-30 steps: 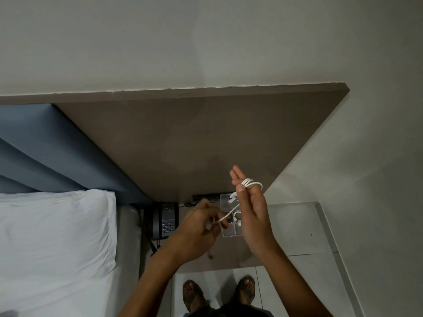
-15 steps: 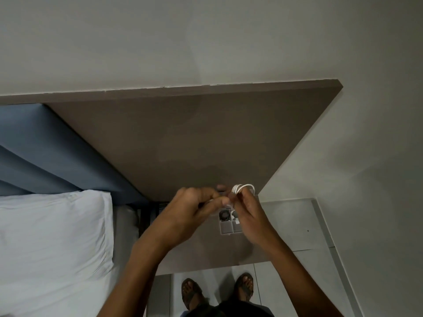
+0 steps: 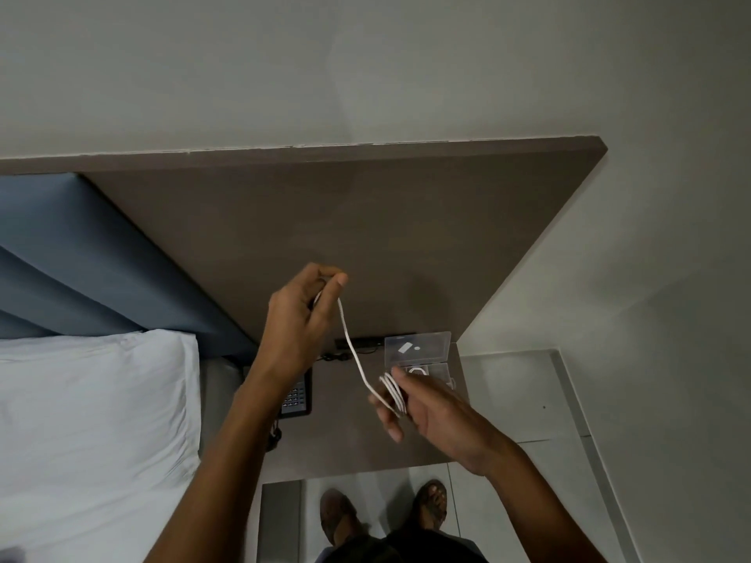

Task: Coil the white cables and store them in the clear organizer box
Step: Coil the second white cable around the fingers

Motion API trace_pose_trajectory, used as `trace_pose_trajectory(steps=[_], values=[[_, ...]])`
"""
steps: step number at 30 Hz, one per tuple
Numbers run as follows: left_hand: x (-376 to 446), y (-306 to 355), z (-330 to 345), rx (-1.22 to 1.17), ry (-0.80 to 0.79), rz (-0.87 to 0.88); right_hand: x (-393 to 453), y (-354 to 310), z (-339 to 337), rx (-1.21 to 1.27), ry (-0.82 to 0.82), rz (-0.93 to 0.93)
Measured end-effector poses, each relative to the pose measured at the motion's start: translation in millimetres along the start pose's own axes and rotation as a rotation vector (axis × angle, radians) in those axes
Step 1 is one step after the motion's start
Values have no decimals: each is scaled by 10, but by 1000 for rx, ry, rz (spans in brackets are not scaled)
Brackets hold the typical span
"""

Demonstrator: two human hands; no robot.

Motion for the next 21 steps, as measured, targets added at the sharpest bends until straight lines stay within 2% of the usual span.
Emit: trace_pose_trajectory(steps=[4,8,10,14,16,17,21], values=[[-136,-193,99,-9,42,-45,-44,-57,202,206,-213,-4],[-348,-353,298,-11,-15,-119,-89,-304,265,655,-390,-134],[-509,-394,470,-64,-117,-175,-85,-419,163,903,-382,-218],[-965,-255,895,-366,-367,-323,-86,-461,-181,1199,-169,-343],[-1123,-142,998,-417,-437,-370,-68,-444,-284,1172,-47,-361],[-1165,-81,1023,-419,-472,-368,-52,-419,-317,1070,43,-348],[-1091,175,938,-374,-609,-224,-37,-263,-339,350,446,-188]])
Point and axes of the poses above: each hand's wrist, its own x-axis towards the middle knuckle, its own z-axis out of the palm, y = z × x, the point moved 8 cm from there along x, towards the middle knuckle, and after that the axes turned 15 degrees about z, right-handed, at the moved point
